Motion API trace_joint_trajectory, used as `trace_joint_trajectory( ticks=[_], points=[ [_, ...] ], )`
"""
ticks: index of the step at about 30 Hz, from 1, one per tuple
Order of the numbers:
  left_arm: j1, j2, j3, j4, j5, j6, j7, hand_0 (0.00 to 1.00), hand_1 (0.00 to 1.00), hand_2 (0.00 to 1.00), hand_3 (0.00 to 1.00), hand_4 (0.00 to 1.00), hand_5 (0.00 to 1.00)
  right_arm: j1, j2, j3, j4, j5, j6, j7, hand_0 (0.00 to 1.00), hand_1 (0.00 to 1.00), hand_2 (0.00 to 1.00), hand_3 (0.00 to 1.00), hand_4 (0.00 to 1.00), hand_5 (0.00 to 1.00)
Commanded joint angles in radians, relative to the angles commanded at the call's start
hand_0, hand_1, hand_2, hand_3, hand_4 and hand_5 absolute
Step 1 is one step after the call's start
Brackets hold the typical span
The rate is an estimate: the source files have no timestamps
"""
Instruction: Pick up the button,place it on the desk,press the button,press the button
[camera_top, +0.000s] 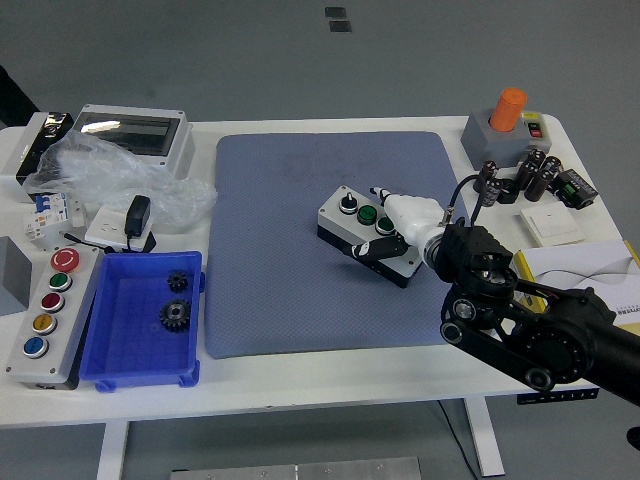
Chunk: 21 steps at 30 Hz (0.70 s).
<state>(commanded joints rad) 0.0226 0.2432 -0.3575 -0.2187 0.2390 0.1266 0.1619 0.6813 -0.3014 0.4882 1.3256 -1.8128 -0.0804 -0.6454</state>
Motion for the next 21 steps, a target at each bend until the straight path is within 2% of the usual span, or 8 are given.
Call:
trace_joint_trajectory(
  ticks=[6,7,12,13,18,19,21],
  points=[
    [-0.001,0.000,0.001,0.000,0.000,0.000,0.000,0.665,0.692,0.615,0.640,0.649,0.340,0.002,0.001,-0.009,-0.002,-0.018,-0.013,0.000,0.490,0.713,0.765,0.945,0.998,0.465],
    [-0.001,0.000,0.000,0.000,0.001,0.000,0.000,0.664,0.692,0.615,0.640,0.648,0.340,0.002,0.001,-0.011,-0.002,-0.019,-0.013,0.000,0.381,0.641,0.666,0.856,0.974,0.399],
    [-0.001,0.000,0.000,-0.001,0.003,0.000,0.000,0.664,0.692,0.615,0.640,0.648,0.340,0.001,0.000,-0.018,-0.001,-0.027,-0.014,0.000,0.381,0.641,0.666,0.856,0.974,0.399],
    [-0.001,0.000,-0.001,-0.001,0.003,0.000,0.000,0.664,0.691,0.615,0.640,0.647,0.341,0.002,0.000,-0.019,-0.001,-0.028,-0.013,0.000,0.318,0.547,0.534,0.678,0.786,0.242],
    [-0.001,0.000,-0.001,-0.001,0.004,0.000,0.000,0.664,0.691,0.615,0.640,0.647,0.341,0.004,-0.001,-0.026,-0.002,-0.035,-0.013,0.000,0.318,0.547,0.534,0.678,0.786,0.242],
    [-0.002,0.001,-0.001,-0.001,0.004,0.000,0.000,0.665,0.692,0.615,0.640,0.646,0.342,0.005,-0.001,-0.027,-0.002,-0.037,-0.014,0.000,0.305,0.523,0.501,0.608,0.724,0.219],
    [-0.002,0.001,-0.001,-0.001,0.004,0.000,0.000,0.665,0.692,0.615,0.640,0.646,0.342,0.006,-0.002,-0.028,-0.001,-0.042,-0.017,0.000,0.305,0.523,0.501,0.608,0.724,0.219]
  ],
)
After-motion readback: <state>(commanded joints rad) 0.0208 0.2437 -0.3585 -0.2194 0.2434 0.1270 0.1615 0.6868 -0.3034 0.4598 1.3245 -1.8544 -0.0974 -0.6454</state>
